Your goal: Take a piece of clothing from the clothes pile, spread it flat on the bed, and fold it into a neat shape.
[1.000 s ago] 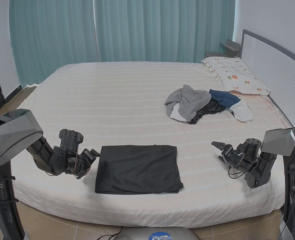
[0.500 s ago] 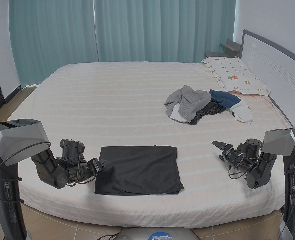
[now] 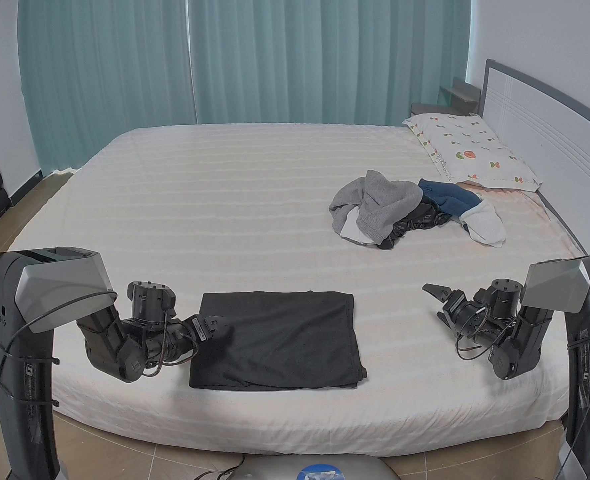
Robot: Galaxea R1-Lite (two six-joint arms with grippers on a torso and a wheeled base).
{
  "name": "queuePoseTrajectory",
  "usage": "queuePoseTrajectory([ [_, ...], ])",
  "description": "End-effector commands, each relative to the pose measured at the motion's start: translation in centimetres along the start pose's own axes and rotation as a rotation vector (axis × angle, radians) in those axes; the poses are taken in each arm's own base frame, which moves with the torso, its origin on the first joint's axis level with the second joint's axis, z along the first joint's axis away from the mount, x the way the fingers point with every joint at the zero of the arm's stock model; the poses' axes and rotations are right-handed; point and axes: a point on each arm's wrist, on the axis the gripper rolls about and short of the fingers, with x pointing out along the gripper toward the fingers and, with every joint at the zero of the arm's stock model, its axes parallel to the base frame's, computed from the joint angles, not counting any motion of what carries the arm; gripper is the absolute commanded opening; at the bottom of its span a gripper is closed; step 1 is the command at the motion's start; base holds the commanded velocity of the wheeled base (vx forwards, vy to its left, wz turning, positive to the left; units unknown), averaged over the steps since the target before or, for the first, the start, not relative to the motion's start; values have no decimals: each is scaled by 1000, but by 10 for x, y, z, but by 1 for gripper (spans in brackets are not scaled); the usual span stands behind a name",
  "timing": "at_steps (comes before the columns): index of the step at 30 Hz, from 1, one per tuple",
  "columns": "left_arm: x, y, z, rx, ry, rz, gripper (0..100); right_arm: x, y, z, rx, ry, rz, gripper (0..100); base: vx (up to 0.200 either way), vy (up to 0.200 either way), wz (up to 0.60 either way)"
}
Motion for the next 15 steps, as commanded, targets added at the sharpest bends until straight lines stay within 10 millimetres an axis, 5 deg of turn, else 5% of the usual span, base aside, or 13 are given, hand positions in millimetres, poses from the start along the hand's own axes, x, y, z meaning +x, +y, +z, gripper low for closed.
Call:
queuePoseTrajectory([
  [1,5,4,-7,-2,-1,9,100,0,0,0,0,1,0,100,0,0,0],
  [8,5,3,-10,2,-11,-6,100,0,-1,-1,1,2,-2,100,0,0,0],
  [9,5,2,-11,3,-10,-7,0,0,-1,-1,-1,2,-2,100,0,0,0],
  [15,4,1,-9,-31,-18,-12,0,1,-1,-1,1,4,-2,100,0,0,0],
])
